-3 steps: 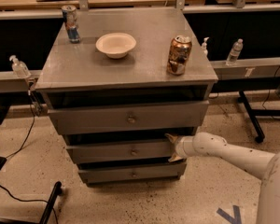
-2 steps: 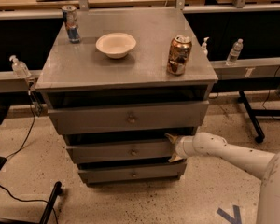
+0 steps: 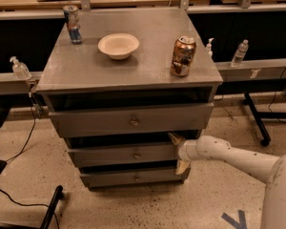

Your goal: Open middle drawer

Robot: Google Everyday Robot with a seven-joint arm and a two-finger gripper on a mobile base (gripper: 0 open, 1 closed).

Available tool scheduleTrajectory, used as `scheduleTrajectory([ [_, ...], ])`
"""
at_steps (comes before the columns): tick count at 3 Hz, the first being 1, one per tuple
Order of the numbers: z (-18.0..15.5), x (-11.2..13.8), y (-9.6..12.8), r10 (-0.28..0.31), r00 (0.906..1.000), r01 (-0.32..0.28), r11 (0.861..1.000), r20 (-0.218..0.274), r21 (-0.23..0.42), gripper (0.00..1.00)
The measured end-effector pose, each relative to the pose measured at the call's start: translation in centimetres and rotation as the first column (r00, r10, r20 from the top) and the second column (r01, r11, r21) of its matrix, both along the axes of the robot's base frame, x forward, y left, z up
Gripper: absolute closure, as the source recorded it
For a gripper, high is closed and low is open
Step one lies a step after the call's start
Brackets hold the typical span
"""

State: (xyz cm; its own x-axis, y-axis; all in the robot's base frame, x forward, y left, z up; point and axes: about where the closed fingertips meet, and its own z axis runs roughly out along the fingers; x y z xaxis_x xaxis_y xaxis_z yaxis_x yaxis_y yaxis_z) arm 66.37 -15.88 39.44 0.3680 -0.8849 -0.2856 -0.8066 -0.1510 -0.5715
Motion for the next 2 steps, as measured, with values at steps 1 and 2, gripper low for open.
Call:
scheduleTrajectory([
  [1, 0.0, 0.0, 0.0, 0.0, 1.0, 0.0, 1.0, 0.0, 0.0, 0.0],
  [2, 0.09, -0.21, 0.65, 0.017, 0.9999, -0.017, 1.0, -0.002, -0.022, 0.0],
])
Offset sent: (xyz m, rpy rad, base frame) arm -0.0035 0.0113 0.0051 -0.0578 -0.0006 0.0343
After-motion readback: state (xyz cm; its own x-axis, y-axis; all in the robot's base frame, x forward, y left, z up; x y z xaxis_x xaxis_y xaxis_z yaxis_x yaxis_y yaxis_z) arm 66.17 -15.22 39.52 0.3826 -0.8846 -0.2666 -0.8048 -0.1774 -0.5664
